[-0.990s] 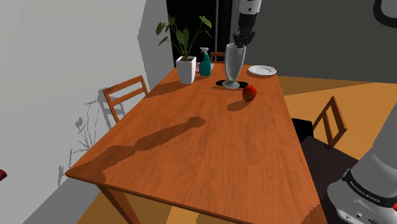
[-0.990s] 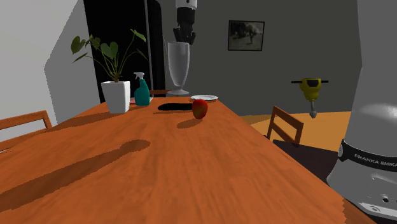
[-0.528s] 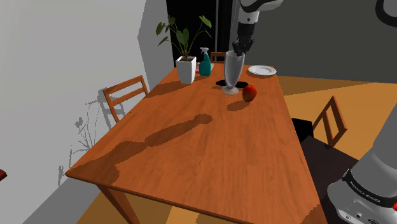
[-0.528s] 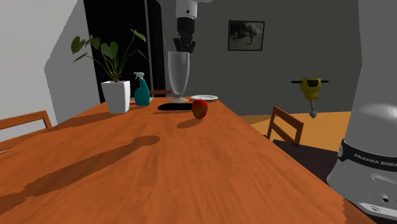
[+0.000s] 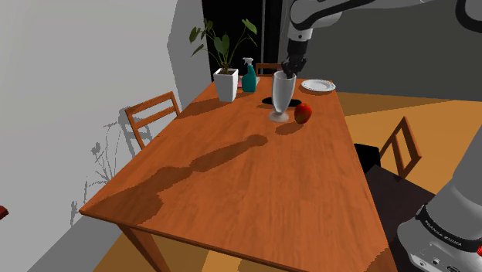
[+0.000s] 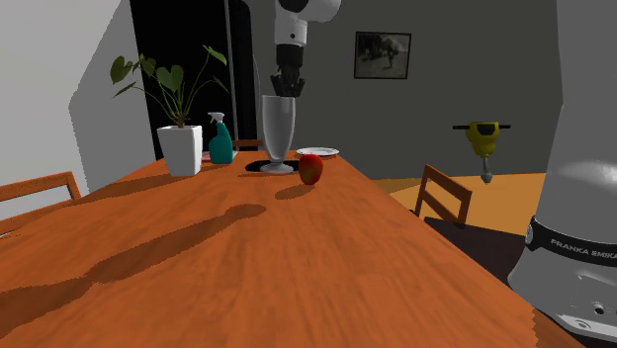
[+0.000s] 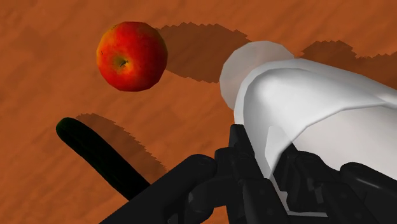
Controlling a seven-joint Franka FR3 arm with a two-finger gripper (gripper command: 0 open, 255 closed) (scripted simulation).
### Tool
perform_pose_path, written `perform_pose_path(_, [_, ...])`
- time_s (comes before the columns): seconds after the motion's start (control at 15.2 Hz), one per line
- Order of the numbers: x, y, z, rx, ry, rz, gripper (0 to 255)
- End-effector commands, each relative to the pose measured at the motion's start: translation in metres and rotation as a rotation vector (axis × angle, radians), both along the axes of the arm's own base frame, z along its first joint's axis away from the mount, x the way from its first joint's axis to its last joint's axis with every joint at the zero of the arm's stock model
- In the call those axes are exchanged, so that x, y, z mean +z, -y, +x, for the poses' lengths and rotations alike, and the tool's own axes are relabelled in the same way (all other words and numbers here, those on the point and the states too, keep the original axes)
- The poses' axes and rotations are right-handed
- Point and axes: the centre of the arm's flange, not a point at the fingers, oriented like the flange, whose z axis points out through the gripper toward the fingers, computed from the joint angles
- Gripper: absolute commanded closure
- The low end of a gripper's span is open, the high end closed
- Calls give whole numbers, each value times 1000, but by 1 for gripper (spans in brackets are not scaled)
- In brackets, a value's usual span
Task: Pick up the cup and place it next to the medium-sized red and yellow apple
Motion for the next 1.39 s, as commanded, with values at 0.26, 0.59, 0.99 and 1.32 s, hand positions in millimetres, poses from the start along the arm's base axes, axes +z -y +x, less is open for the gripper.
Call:
perform_pose_path(0.26, [-33, 0, 0, 0, 2, 0, 255])
perform_pose_path(0.59, [-59, 0, 0, 0, 2, 0, 255])
perform_pose_path(0.99, [-76, 0, 0, 0, 2, 0, 255])
perform_pose_path(1.32, [-76, 0, 0, 0, 2, 0, 0])
